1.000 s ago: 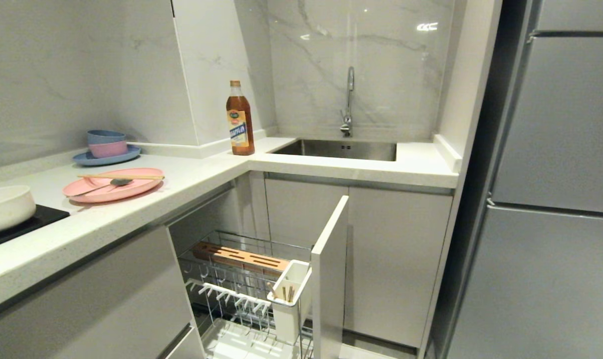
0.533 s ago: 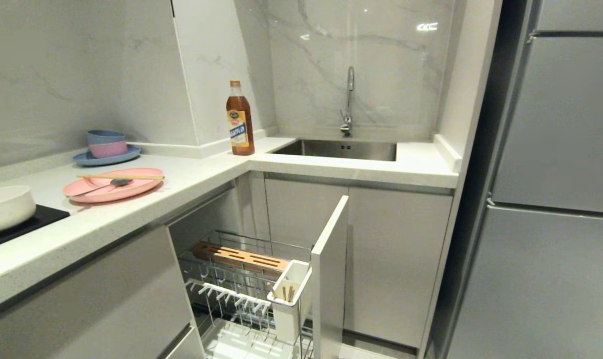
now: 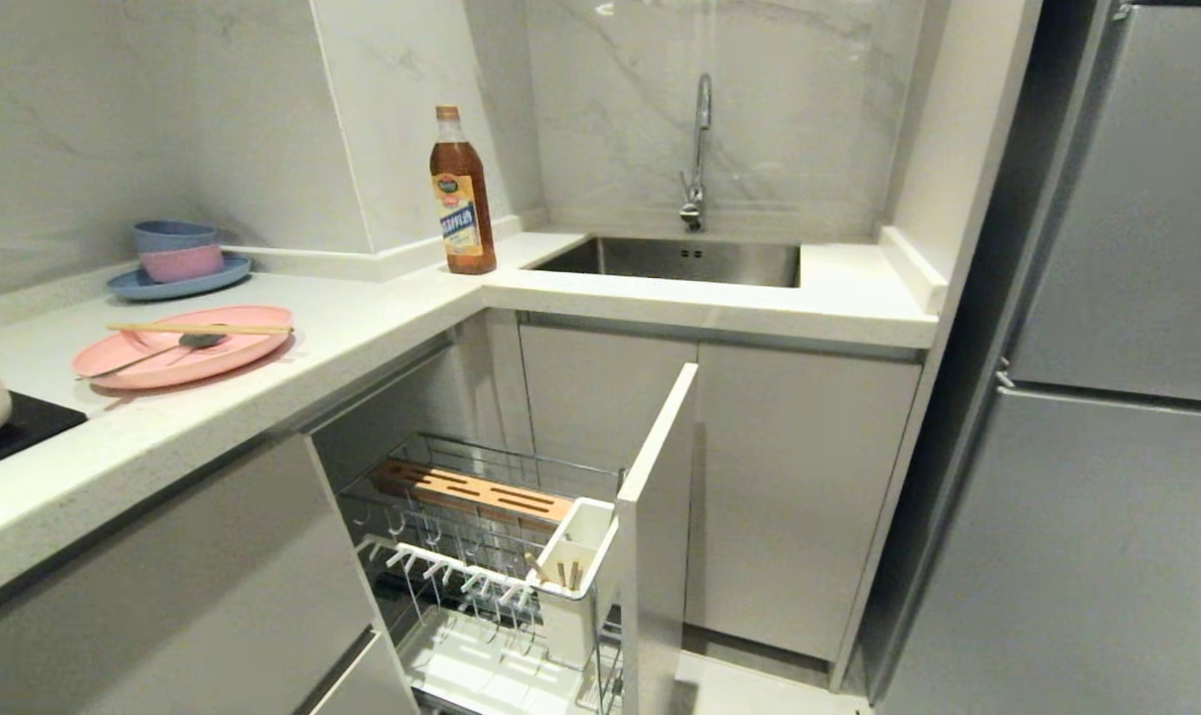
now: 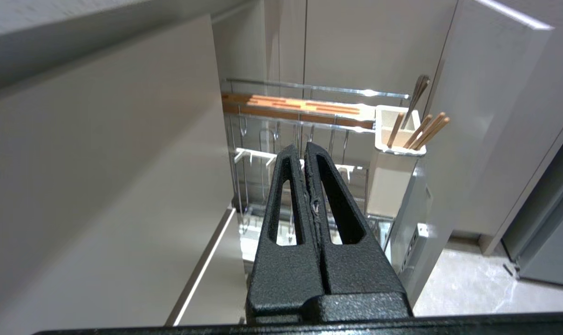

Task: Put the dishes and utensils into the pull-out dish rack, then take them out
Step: Pick up the chopsticks and place it in the cupboard

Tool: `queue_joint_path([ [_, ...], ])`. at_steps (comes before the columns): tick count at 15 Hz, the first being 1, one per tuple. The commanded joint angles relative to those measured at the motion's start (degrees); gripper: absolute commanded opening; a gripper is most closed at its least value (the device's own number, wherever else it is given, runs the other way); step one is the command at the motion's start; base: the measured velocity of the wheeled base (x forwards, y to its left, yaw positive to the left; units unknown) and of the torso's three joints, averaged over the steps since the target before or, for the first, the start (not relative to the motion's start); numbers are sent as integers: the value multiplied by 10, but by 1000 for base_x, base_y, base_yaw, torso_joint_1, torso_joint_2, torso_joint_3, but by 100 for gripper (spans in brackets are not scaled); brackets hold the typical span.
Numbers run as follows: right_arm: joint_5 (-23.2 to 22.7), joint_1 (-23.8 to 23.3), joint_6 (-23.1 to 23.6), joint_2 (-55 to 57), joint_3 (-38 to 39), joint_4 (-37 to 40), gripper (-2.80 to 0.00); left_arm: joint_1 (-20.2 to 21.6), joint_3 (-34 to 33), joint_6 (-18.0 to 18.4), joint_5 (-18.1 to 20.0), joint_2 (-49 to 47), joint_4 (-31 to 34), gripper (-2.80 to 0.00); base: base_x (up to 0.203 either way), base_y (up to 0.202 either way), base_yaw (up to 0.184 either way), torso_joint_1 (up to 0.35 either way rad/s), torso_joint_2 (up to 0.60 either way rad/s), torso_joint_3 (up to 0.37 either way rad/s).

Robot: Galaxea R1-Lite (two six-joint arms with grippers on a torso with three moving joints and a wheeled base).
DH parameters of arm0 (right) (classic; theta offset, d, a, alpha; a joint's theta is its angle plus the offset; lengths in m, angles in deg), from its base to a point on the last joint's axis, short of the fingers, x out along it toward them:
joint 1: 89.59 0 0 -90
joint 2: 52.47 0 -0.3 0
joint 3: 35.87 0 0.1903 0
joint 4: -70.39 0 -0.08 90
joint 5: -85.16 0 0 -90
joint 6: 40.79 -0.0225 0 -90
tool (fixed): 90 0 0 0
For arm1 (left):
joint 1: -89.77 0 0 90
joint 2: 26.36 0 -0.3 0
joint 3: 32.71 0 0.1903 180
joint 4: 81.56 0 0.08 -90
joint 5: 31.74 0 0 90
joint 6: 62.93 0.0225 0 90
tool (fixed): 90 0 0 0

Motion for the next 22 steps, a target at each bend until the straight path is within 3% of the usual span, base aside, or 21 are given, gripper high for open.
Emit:
queue_joint_path([
  [1, 0, 0, 0, 0, 0, 0, -280, 0, 0, 0, 1, 0, 0, -280, 0, 0, 0, 3, 1, -200],
  [22, 0, 0, 0, 0, 0, 0, -280, 0, 0, 0, 1, 0, 0, -280, 0, 0, 0, 3, 4, -199],
])
